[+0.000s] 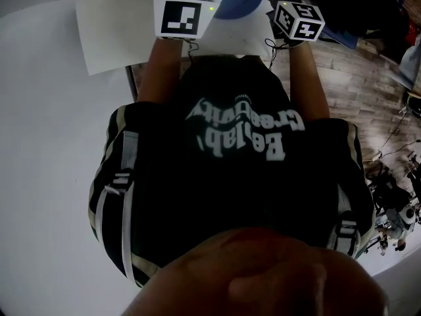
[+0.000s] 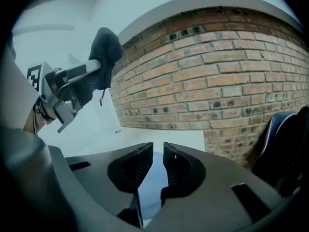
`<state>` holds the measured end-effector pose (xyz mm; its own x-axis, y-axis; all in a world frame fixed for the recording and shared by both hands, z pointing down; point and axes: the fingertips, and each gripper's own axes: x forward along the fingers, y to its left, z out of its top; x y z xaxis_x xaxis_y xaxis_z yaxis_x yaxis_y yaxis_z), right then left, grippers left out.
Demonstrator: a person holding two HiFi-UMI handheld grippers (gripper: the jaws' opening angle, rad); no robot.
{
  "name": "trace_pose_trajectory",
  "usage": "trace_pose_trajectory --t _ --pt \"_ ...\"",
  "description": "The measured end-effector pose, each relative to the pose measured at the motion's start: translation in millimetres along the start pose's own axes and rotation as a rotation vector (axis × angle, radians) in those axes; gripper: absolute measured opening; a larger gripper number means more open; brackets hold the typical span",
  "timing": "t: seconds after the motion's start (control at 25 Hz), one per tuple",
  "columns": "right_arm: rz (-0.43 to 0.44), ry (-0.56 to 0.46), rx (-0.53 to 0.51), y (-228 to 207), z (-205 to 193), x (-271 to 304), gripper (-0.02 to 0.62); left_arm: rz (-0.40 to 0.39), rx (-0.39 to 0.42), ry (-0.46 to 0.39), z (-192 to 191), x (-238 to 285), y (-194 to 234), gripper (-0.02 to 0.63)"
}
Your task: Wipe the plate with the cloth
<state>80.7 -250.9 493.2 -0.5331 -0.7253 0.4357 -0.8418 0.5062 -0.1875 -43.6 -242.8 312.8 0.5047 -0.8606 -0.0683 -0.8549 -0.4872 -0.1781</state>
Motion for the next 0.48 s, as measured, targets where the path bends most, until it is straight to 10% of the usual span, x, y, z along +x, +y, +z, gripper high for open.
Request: trace_pose_trajectory --t 0.48 --pt "-0.049 0.265 0.373 -28 -113 15 0.084 0.015 0.011 0.010 -1 2 7 0.104"
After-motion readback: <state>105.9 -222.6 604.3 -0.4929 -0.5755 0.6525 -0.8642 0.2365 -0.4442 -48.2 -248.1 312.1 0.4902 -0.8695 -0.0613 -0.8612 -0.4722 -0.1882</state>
